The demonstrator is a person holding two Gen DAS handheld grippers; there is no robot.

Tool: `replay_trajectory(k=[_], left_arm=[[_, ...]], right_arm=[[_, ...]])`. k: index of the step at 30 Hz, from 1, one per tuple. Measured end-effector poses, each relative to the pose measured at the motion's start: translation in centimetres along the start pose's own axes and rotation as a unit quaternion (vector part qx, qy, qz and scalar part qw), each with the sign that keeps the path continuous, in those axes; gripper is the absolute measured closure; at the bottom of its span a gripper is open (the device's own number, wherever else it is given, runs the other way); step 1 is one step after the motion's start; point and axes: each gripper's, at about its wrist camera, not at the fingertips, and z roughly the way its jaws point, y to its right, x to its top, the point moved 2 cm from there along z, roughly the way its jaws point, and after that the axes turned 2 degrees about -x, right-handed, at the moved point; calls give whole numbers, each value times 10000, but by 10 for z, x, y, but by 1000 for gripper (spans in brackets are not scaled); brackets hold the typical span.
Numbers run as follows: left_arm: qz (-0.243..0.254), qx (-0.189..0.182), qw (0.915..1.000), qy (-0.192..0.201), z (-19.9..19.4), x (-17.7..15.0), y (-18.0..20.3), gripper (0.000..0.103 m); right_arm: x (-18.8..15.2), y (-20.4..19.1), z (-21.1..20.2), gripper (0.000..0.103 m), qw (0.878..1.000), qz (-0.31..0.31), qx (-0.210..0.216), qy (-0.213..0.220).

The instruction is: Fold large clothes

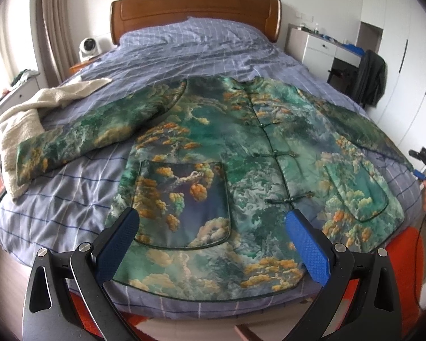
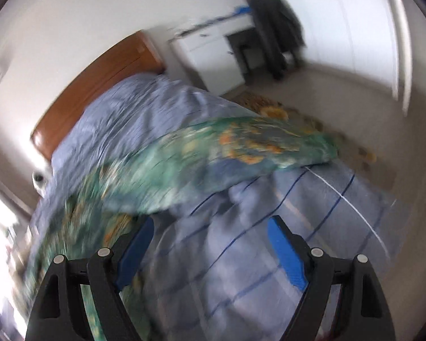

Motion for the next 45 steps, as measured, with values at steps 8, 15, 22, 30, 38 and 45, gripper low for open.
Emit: replay_trajectory(k=[8, 15, 22, 30, 38, 45], left_arm=[[-68, 127, 9999, -66, 2, 0, -2, 0], [-116, 290, 9993, -190, 9, -7, -6, 0], [-249, 222, 9988, -369, 23, -11, -6, 0], [-601, 58, 9975, -364, 30, -9, -10, 0], [-703, 166, 9965, -421, 31, -19, -29, 0], [-660, 267, 9961, -521, 35, -24, -35, 0]], right_arm=[[43, 67, 81, 37, 9849, 1727, 43, 78], [68, 47, 76, 89, 9877, 1394, -338, 621], [60, -108, -6, 92, 9790, -1525, 414, 1290], [-22, -249, -20, 93, 9376, -3158, 1157, 886], [-124, -312, 33, 93, 9103, -3961, 1202, -74], [-188, -317, 66, 89, 8936, -4318, 978, -742]])
